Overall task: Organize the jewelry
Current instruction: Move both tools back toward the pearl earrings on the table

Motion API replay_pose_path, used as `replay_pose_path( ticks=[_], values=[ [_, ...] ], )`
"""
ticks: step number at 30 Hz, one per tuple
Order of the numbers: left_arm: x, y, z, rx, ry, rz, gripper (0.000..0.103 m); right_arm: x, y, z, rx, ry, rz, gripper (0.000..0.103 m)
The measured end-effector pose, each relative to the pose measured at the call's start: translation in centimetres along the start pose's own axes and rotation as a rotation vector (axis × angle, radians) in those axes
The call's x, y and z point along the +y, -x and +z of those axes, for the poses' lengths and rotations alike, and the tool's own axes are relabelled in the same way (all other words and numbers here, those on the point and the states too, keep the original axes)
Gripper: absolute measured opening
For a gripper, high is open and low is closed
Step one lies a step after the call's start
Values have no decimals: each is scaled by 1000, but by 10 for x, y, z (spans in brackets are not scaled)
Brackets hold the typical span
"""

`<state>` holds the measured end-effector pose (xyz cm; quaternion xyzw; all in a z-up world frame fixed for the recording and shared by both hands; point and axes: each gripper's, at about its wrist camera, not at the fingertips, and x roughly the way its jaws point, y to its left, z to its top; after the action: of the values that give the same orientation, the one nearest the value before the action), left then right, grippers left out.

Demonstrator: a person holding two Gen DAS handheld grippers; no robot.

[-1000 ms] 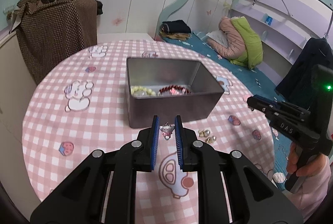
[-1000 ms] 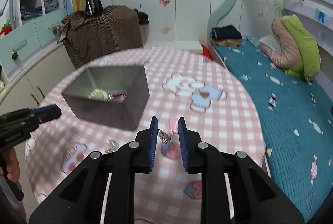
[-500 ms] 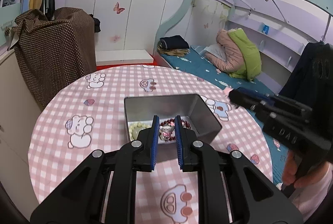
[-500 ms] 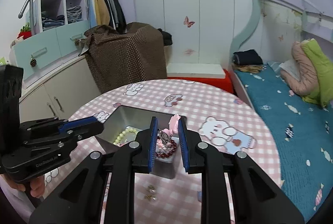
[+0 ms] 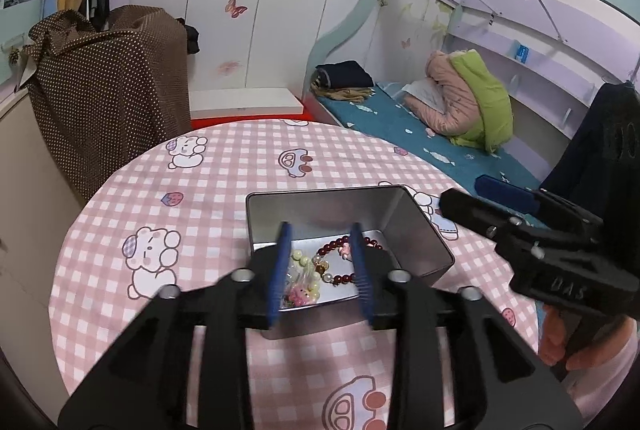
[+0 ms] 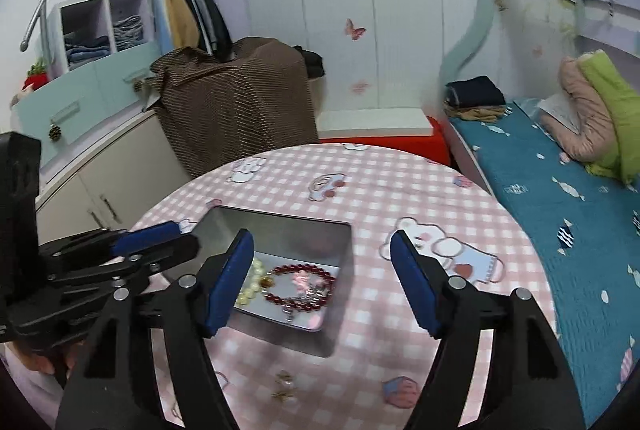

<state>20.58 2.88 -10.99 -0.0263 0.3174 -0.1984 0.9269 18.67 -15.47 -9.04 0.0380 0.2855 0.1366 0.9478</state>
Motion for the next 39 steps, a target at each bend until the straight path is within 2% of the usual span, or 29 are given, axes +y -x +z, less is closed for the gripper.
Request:
replay_pose_path(
  ticks=[2, 3, 9, 12, 15, 17, 19, 23, 28, 34, 36, 39],
  values=[
    [1, 1, -2, 2, 4, 9, 34, -5, 2, -2, 6, -14, -17, 72],
    [2, 1, -2, 5, 7, 11, 36, -7, 3, -4, 8, -19, -29, 73],
    [1, 7, -8, 9, 11, 20, 37, -10, 11, -8, 12, -24, -46, 75],
    [-1, 13, -10, 3, 7, 26, 45, -10, 15, -11, 8, -24, -53, 78],
    [-3, 18, -13, 1, 9, 26, 46, -10, 20, -15, 6, -23, -65, 80],
    [-4, 20, -15, 2, 10, 33, 52, -11, 23, -18, 8, -24, -69, 81],
    [-4, 23, -18, 0, 10, 39, 64, -11, 24, -22, 17, -25, -71, 81],
    [-1, 27, -28, 15, 22, 53, 66, -12, 23, -37, 53, -28, -78, 82],
    [0, 28, -43, 44, 33, 69, 76, -6, 16, -60, 121, -37, -76, 83],
    [1, 28, -58, 70, 31, 78, 88, 8, 7, -81, 181, -25, -56, 83],
    [2, 28, -62, 77, 31, 84, 89, 15, 5, -86, 189, -8, -46, 83],
    [5, 27, -67, 93, 37, 84, 89, 23, 1, -90, 201, 12, -32, 71]
  ],
)
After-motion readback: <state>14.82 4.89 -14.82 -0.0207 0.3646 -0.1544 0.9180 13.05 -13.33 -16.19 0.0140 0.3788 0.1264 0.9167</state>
